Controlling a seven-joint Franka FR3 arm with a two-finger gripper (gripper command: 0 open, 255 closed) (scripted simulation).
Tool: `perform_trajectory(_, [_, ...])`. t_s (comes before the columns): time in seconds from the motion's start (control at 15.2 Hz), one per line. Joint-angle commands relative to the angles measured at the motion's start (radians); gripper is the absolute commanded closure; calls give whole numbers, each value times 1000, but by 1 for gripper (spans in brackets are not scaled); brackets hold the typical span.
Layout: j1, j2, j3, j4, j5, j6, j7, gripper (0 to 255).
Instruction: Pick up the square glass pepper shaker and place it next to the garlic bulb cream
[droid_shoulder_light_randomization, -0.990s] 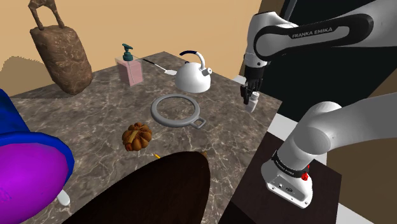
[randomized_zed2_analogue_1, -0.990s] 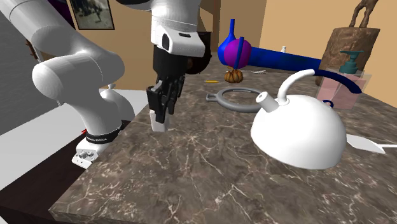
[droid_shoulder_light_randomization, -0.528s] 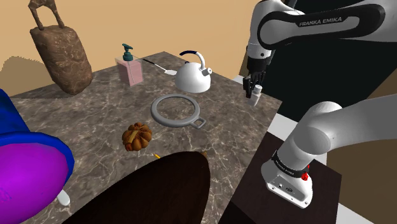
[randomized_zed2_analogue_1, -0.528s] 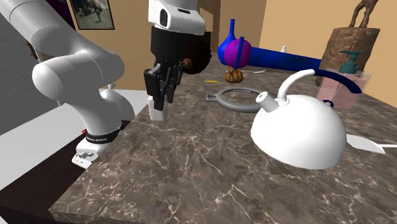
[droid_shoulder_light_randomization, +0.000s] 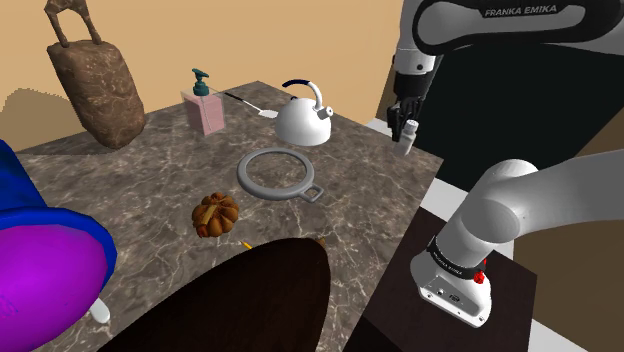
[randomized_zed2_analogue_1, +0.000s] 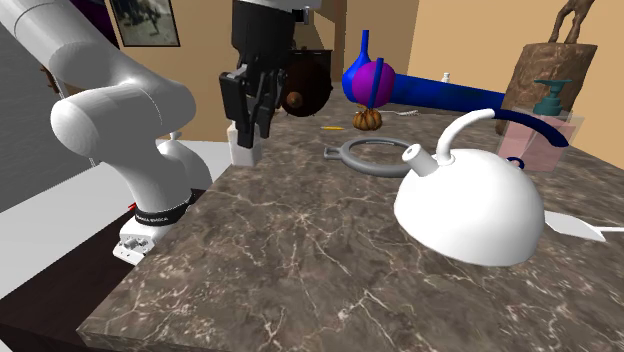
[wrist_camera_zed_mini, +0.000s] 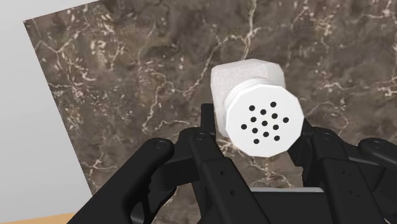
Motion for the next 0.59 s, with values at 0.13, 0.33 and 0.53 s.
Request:
perform_trajectory(0.13, [1,3,3,58,3,-55,-2,255])
perform_trajectory(0.33, [2,6,5,100,5,-94,-4,255])
perform_trajectory(0.53, [2,11,7,143,6,-133,-6,255])
